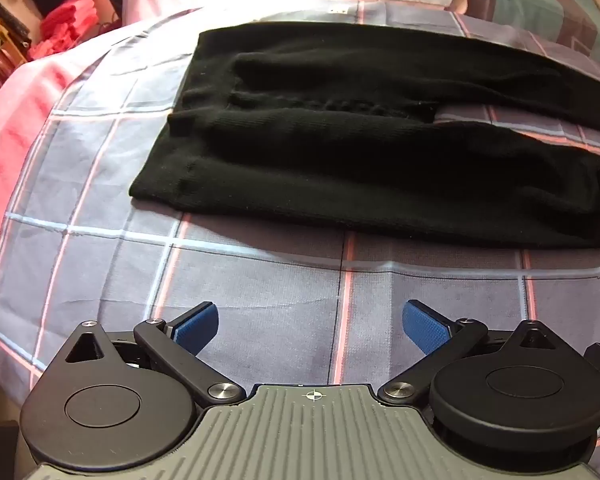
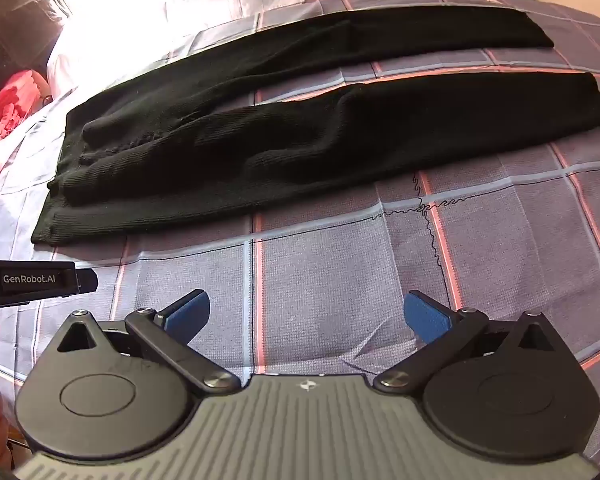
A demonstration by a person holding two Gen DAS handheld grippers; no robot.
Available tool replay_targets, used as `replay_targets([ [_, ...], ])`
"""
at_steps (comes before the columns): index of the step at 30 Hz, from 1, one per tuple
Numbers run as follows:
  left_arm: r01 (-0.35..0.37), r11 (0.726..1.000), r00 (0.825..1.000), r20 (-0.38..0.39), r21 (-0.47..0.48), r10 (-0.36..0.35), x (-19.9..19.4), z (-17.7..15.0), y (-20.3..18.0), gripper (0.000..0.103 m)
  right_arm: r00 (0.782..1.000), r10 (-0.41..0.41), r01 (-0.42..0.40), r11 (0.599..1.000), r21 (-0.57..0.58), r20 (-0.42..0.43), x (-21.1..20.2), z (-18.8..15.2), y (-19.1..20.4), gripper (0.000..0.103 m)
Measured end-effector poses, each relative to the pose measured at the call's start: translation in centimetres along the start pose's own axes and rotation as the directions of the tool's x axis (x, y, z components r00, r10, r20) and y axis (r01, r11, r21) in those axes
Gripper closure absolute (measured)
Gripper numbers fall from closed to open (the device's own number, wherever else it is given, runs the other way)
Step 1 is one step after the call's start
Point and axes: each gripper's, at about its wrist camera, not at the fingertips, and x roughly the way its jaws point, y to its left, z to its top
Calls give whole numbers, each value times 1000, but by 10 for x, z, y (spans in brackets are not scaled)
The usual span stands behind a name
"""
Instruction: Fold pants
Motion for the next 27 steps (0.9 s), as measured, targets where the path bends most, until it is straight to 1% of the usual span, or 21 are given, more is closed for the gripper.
replay_targets([
  [3,-6,1000,1000,1,13,6,-1,-1,-3,0,1000,5,-5,1000,-2,-4,-1,0,-1,0],
  [4,25,1000,1000,5,-7,-25,-7,1,4,0,1000,8,-8,1000,-1,-8,0,2,7,0],
  [6,34,999,999,2,-10,-34,-9,2,7,0,1000,13,-13,1000,12,-13,-1,2,7,0],
  [8,17,1000,1000,11,-6,-17,-9,2,5,0,1000,14,-13,1000,24,-13,-2,3,7,0],
  [12,9,1000,1000,30,0,-9,-17,3,1,0,1000,22,-21,999,38,-5,0,3,8,0],
  [21,51,999,995,81,-4,-51,-31,-2,6,0,996,68,-69,997,29,51,-9,-4,9,0],
  [27,58,998,994,93,-4,-58,-34,-2,10,0,992,94,-97,995,28,86,-15,-6,12,0],
])
